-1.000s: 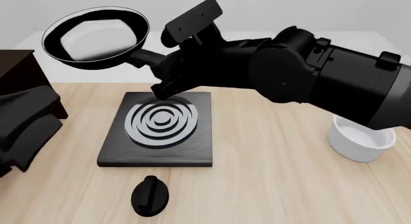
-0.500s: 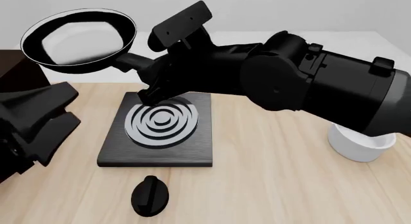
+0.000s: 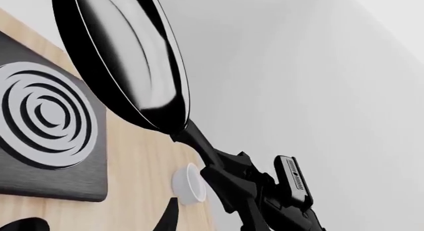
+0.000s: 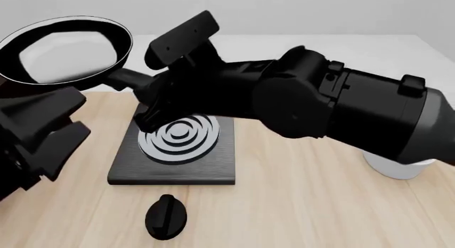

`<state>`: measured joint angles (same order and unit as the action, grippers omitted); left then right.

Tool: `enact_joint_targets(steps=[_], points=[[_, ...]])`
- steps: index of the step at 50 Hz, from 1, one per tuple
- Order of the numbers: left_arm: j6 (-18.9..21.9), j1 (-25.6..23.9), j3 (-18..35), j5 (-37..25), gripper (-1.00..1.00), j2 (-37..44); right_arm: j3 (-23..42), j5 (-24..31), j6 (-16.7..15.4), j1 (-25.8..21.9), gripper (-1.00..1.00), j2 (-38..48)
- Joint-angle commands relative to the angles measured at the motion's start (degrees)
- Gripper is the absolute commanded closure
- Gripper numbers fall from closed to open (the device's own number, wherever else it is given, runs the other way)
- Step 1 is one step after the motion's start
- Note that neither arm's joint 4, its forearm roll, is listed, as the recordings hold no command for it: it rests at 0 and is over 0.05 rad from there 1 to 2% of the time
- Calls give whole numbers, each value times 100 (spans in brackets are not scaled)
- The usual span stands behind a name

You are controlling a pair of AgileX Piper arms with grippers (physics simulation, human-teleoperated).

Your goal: Put the frying pan on the cabinet shelf.

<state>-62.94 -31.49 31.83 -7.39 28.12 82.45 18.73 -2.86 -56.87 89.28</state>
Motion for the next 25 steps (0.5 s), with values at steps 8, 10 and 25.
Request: enact_joint_targets(steps=[8,10,25], points=[[-23,56,153,64,-100,114,70,-142,99,-92,100,-94],[-60,111,147,96,-100,125,60,-153,101,-106,100,-91],[-9,273,290,112,-100,235,-4,-187,135,-139,100,-142]])
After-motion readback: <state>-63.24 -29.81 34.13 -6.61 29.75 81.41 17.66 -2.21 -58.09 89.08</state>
